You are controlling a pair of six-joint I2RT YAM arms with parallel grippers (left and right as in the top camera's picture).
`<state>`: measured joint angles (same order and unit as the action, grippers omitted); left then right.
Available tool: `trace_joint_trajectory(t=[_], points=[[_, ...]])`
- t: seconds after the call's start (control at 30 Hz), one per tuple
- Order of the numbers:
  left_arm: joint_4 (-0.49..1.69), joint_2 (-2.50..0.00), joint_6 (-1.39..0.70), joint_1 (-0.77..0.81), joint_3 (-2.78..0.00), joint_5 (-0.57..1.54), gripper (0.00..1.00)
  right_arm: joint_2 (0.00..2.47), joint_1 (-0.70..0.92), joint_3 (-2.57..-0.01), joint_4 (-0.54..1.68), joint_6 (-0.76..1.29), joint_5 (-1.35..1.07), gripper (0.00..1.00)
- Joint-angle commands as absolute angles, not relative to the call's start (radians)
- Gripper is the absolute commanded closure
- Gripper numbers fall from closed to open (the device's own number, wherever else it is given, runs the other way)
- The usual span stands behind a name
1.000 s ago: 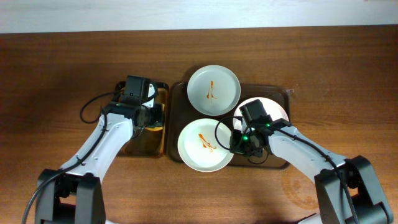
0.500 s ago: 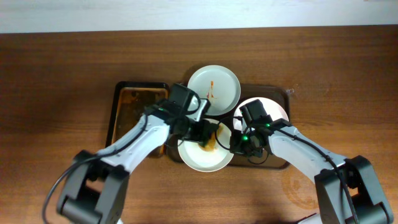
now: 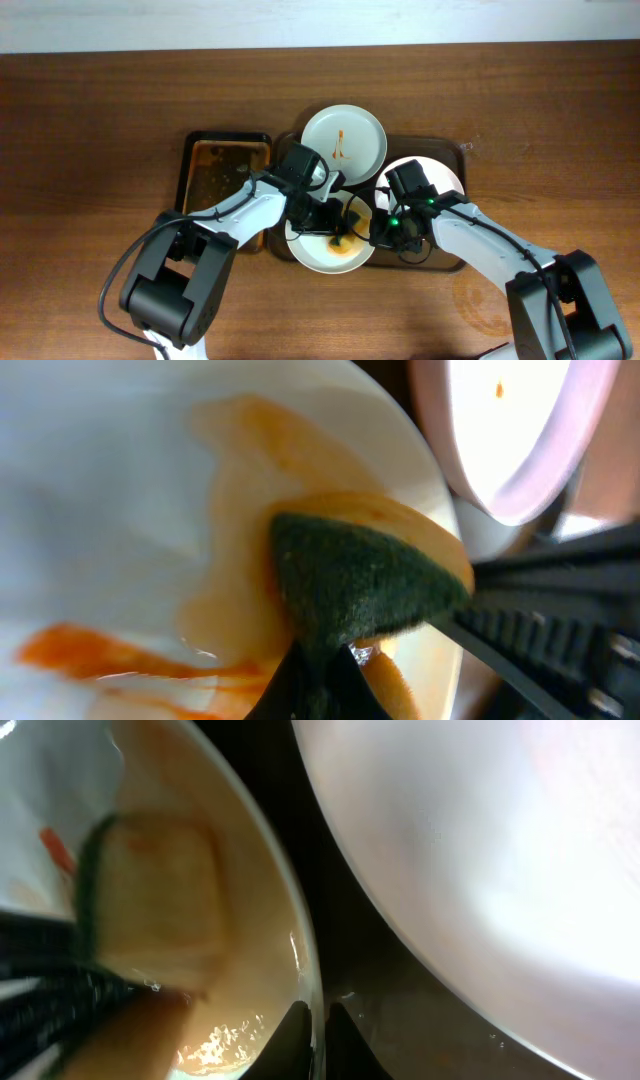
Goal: Clean dirty plates on tray and stack at the side
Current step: 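Scrub the front-left plate with the sponge while the right gripper holds it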
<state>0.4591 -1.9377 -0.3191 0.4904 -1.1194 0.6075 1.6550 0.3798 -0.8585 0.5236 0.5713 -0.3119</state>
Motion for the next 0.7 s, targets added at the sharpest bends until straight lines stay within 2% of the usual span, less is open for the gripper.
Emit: trace_joint_trajectory(t=[0.0,0.13,0.37,0.5,0.57,0.67], points=[[0.501,-1.94,-0.328,0.459,-1.131,0.302,1.0,1.66,0.386,-0.875,0.538,0.557,-0.299,0.92],[0.517,-1.851,-0.302,0.435,-1.147,0.168,1.0,1.66,0.386,-0.875,0.542,0.555,-0.299,0.92],[0.695,-1.759,-0.298,0.435,-1.16,0.153,1.0,1.66,0.386,-0.875,0.572,0.555,-0.279,0.92],[0.696,-1.615,-0.299,0.43,-1.168,0.113,1.0,1.66,0.386,-0.875,0.559,0.555,-0.276,0.9],[0.689,-1.523,-0.299,0.395,-1.168,0.104,1.0,1.66,0.386,-0.875,0.555,0.555,-0.276,0.8],[0.693,-1.484,-0.299,0.325,-1.168,0.104,1.0,1.66,0.386,-0.875,0.553,0.555,-0.276,0.76]])
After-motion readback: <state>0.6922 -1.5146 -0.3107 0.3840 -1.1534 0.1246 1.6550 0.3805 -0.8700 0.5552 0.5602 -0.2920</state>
